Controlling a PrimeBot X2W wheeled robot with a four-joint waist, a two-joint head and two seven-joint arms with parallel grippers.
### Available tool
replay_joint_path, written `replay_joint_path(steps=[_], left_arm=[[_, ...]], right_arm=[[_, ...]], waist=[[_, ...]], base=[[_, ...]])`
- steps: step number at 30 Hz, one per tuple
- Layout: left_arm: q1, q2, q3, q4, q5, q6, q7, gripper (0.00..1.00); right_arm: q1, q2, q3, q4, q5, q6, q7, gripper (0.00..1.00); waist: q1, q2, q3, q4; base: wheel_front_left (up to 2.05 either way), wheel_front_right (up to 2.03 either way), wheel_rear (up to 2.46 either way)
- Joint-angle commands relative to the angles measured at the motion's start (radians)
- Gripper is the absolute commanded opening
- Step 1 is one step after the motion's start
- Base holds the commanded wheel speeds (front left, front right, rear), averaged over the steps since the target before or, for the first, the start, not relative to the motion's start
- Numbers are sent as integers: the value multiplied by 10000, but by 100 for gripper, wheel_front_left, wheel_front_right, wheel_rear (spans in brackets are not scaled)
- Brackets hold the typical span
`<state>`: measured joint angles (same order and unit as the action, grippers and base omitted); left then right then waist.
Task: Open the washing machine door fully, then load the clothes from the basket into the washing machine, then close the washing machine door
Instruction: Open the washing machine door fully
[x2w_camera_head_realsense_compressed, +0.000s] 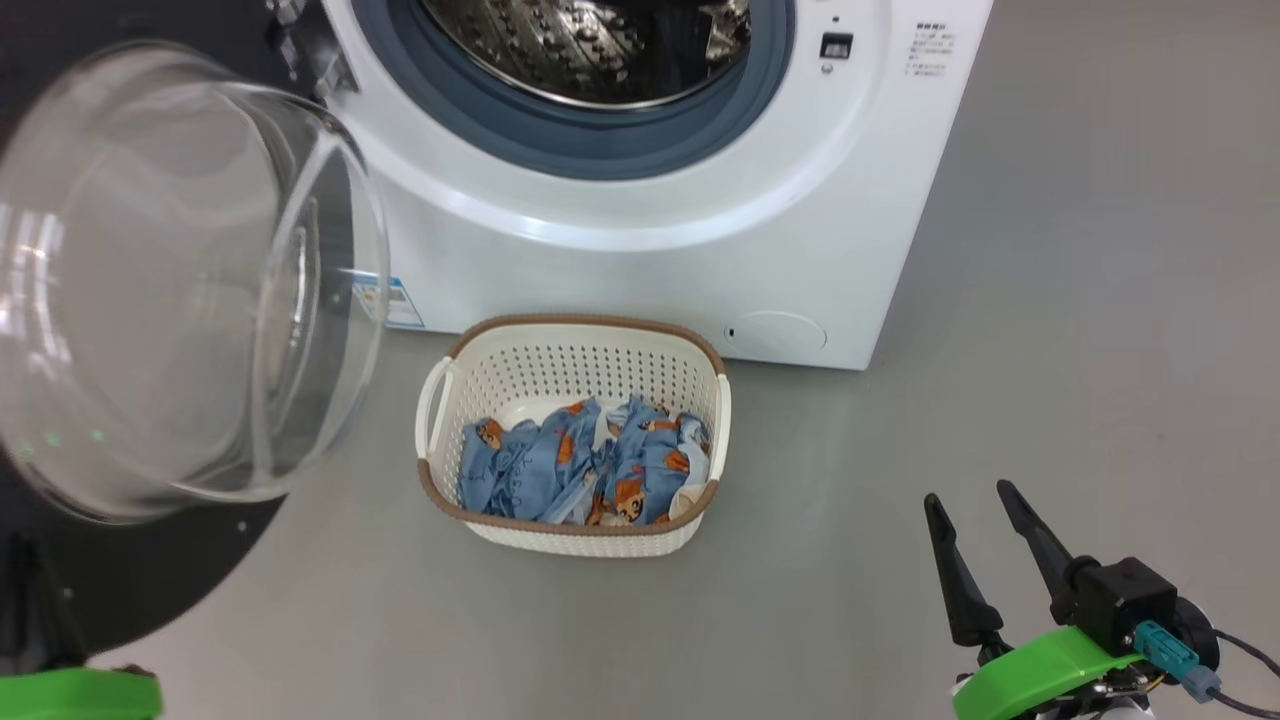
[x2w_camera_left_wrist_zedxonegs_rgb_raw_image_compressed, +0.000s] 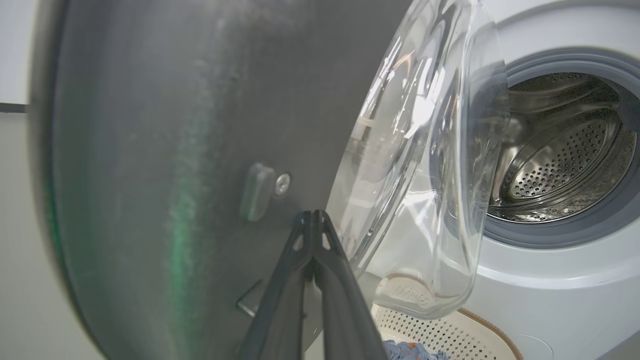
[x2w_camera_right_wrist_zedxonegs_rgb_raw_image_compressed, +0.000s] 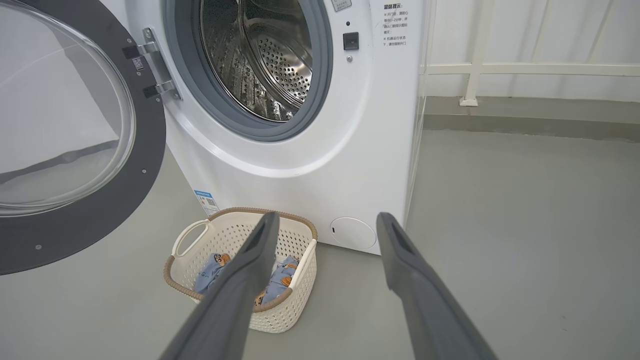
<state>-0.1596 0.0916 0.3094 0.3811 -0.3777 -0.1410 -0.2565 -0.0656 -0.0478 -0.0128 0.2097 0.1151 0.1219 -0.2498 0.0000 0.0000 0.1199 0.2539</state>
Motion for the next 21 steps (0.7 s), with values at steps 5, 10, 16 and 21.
replay_joint_path(steps=[5,10,16,21], left_arm=[[-1013,717,1164,151,-167,103,-53,0],[-1582,1036,1690,567,-269,103,-53,0],[-2223,1543,1981,1186,-262,103,-53,0],[-2650,1882,2207,1728,-300,103,-53,0]], right_arm=[[-496,-24,280,-249,-209,88,-120,100],[-690,-24,331,-249,-317,88,-120,100],[-900,-24,343,-286,-509,88,-113,100],[-1011,-24,337,-345,-587,88,-55,100]], waist=[[0,0,588,-32],[0,0,935,-55],[0,0,1326,-105],[0,0,1529,-171]], base=[[0,0,0],[0,0,0],[0,0,0],[0,0,0]])
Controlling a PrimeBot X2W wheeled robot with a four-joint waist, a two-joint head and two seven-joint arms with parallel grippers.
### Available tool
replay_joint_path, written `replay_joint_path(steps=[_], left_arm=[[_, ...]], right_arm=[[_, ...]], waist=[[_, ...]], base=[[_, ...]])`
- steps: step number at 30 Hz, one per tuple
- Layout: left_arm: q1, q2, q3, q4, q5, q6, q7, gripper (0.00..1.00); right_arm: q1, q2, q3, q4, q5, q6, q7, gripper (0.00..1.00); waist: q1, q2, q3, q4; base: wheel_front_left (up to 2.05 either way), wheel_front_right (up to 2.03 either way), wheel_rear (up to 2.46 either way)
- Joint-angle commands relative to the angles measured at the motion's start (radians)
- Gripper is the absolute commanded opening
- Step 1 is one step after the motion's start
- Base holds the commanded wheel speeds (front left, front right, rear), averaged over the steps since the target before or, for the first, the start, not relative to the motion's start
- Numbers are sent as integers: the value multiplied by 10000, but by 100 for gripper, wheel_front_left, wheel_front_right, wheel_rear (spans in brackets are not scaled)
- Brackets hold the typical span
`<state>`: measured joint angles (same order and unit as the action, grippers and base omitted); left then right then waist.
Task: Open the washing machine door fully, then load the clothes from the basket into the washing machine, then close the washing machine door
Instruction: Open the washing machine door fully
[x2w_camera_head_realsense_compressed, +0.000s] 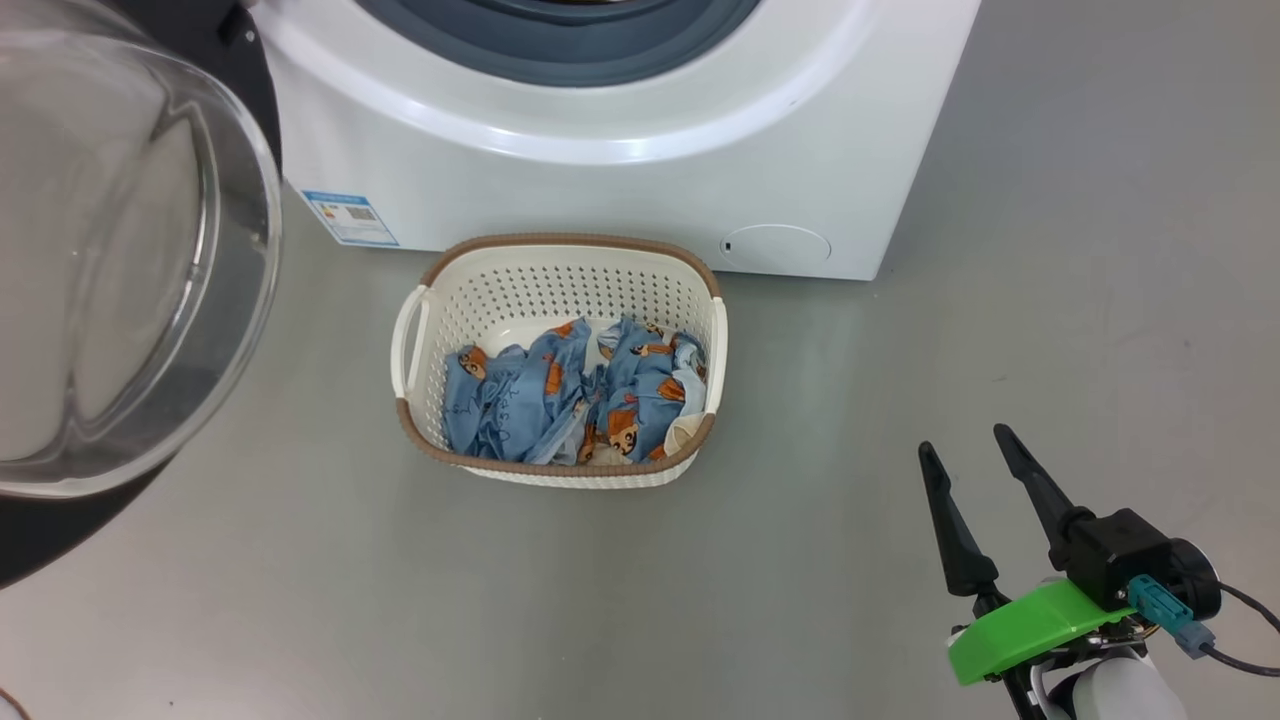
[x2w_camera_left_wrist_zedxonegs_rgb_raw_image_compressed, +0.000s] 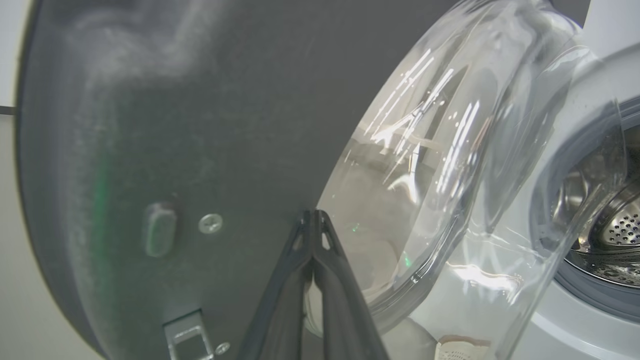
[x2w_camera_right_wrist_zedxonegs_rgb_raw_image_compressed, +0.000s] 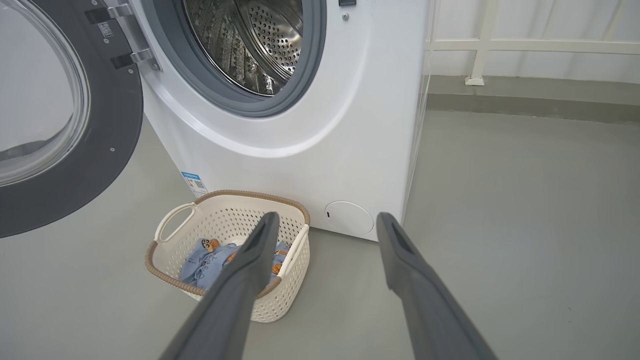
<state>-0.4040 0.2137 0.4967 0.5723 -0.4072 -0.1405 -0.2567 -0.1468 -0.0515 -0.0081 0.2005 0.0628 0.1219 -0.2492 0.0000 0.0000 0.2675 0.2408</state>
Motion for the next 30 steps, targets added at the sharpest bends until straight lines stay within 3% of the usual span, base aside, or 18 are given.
replay_joint_path(steps=[1,6,14,25,30], left_arm=[[-256,708,351,-127,11,98,-51,0],[-367,770,523,-122,156,98,-51,0],[206,324,518,-1235,425,98,-51,0],[1356,-419,-18,-3125,601,98,-51,0],[1972,-749,-769,-4025,778,98,-51,0]], right_arm=[[-219,13,293,-255,-58,88,-53,100],[-310,13,295,-210,-3,88,-46,100],[-257,13,310,-1,293,88,-89,100],[-128,13,346,121,622,88,-121,100],[-94,13,377,58,751,88,-123,100]], waist=[[0,0,75,-59],[0,0,89,-120],[0,0,-285,-146],[0,0,-657,-209],[0,0,-793,-346]], base=[[0,0,0],[0,0,0],[0,0,0],[0,0,0],[0,0,0]])
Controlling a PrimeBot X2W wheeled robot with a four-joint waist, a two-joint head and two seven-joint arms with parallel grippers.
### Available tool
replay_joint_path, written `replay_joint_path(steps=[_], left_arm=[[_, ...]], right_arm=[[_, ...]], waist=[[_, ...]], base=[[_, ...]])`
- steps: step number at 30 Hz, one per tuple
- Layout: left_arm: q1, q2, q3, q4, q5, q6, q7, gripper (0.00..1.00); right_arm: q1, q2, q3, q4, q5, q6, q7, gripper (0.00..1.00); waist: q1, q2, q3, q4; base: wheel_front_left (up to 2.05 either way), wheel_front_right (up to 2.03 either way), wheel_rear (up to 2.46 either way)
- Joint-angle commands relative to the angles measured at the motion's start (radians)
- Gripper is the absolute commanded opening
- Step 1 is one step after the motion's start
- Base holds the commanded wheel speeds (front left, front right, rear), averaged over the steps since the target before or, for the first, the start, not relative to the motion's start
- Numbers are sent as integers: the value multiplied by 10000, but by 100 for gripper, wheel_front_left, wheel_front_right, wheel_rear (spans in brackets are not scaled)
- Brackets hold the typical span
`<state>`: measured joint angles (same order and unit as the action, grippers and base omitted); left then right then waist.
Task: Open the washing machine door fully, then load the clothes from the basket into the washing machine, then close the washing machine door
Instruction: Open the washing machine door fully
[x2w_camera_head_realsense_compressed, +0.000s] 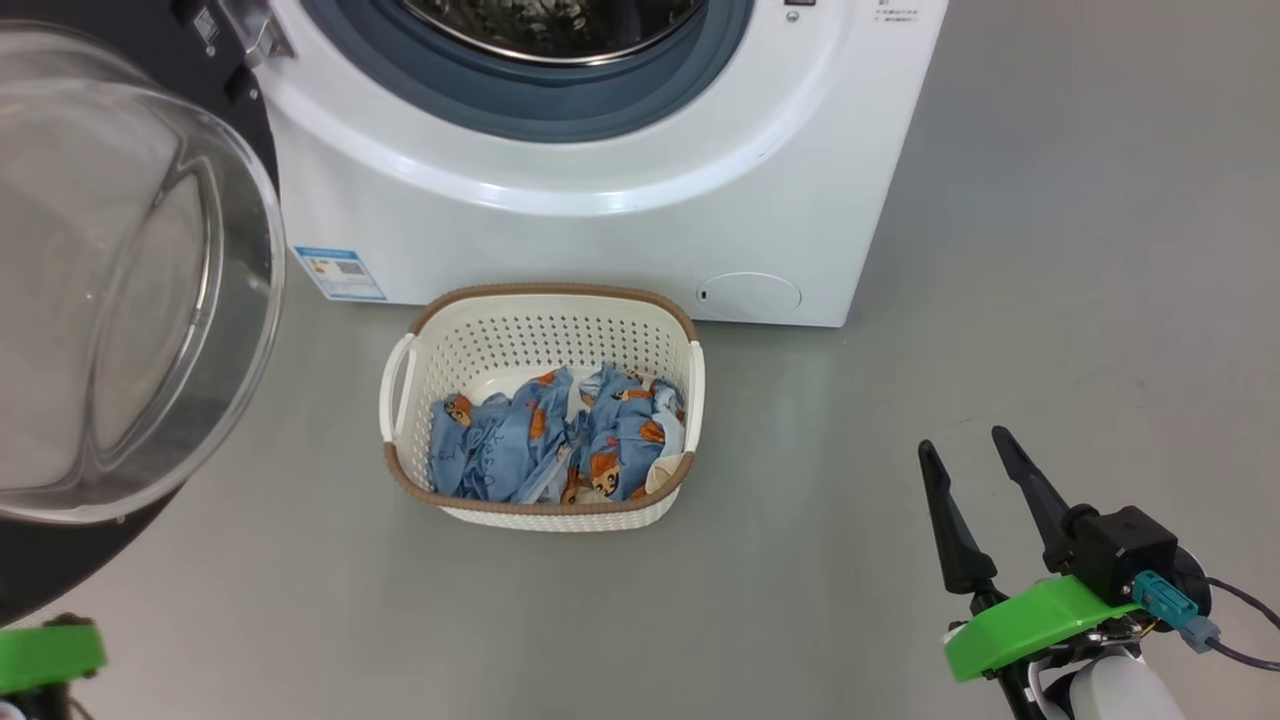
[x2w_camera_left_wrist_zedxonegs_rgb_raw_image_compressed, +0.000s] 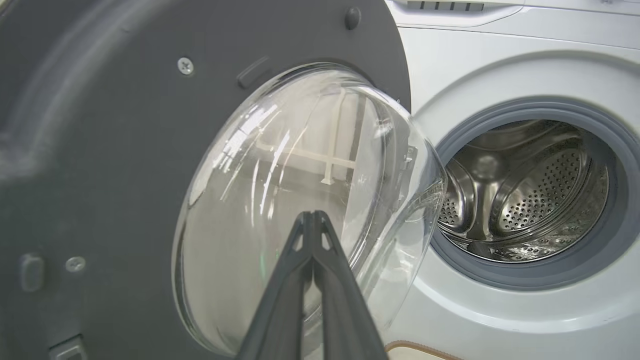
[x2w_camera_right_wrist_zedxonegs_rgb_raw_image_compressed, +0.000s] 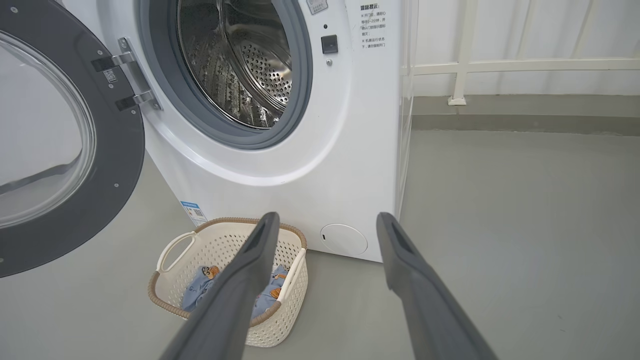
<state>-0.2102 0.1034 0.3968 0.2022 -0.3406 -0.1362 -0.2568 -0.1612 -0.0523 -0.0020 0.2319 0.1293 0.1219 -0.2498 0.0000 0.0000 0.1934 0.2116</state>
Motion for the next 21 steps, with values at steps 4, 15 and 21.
replay_joint_path(steps=[4,15,21], left_arm=[[443,182,-251,-1027,272,55,-49,88],[1307,-74,-1116,-1994,744,55,-49,100],[1782,33,-1798,-2083,943,55,-49,100]], right_arm=[[95,20,373,-317,191,88,-118,100],[298,20,378,-783,275,88,-119,100],[513,20,395,-1134,183,88,-119,100]], waist=[[0,0,-177,-247],[0,0,-415,-991],[0,0,-631,-1443]], base=[[0,0,0],[0,0,0],[0,0,0]])
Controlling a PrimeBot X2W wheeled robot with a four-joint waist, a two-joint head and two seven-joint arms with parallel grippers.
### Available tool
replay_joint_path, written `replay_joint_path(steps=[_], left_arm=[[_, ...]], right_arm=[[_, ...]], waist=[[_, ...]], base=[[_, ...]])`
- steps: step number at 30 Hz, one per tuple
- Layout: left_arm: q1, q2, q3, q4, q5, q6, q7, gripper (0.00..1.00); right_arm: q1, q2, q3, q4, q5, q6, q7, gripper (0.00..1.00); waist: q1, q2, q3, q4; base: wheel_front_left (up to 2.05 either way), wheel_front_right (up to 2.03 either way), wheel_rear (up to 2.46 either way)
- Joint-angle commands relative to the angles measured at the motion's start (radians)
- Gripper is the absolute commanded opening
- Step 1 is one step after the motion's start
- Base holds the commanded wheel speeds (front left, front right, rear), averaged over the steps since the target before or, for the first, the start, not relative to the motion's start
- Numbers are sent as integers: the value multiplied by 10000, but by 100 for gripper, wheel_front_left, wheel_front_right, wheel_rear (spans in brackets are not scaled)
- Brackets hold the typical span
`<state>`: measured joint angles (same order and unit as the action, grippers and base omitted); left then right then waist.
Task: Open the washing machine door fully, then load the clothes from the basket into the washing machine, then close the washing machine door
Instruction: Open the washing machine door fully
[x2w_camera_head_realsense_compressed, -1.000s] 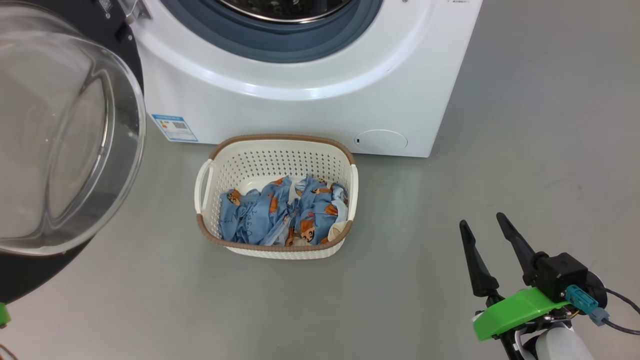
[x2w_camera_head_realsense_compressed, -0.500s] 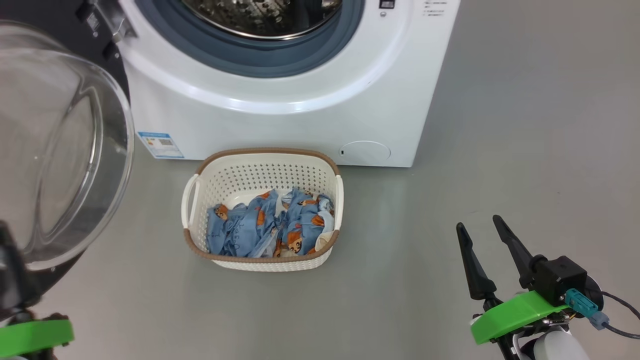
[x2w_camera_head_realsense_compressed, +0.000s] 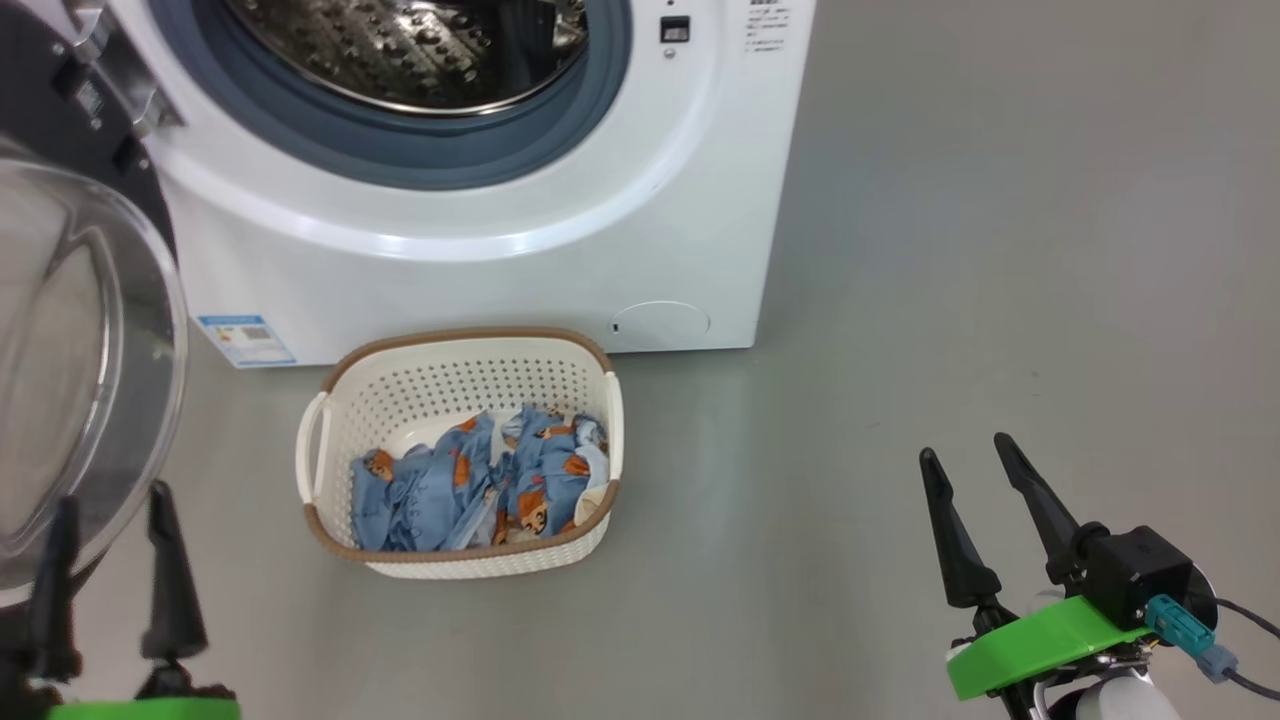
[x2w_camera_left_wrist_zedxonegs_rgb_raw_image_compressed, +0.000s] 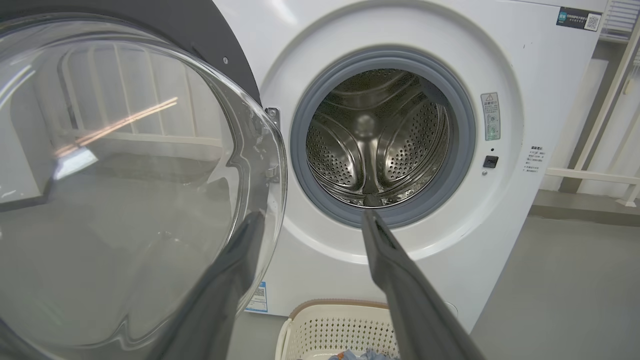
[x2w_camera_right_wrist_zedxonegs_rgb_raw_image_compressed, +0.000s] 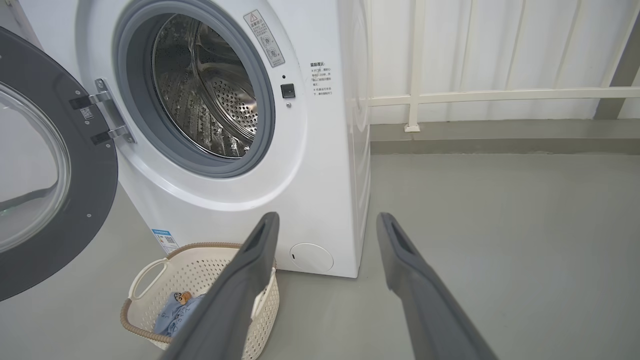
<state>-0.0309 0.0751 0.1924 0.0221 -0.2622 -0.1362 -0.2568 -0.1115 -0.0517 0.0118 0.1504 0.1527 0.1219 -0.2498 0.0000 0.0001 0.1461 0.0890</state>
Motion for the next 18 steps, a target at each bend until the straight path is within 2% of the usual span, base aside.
replay_joint_path(steps=[1,10,18], left_arm=[[99,324,111,-225,190,55,-49,100],[732,258,-420,-90,449,55,-49,100],[1231,242,-717,42,645,55,-49,100]], right_arm=[[63,15,267,-366,-52,88,-120,100],[466,15,316,-811,-123,88,-120,100],[717,15,238,-1028,-214,88,-120,100]], waist=[[0,-1,-206,-288],[0,-1,-666,-749],[0,-1,-954,-840]], base=[[0,0,0],[0,0,0],[0,0,0]])
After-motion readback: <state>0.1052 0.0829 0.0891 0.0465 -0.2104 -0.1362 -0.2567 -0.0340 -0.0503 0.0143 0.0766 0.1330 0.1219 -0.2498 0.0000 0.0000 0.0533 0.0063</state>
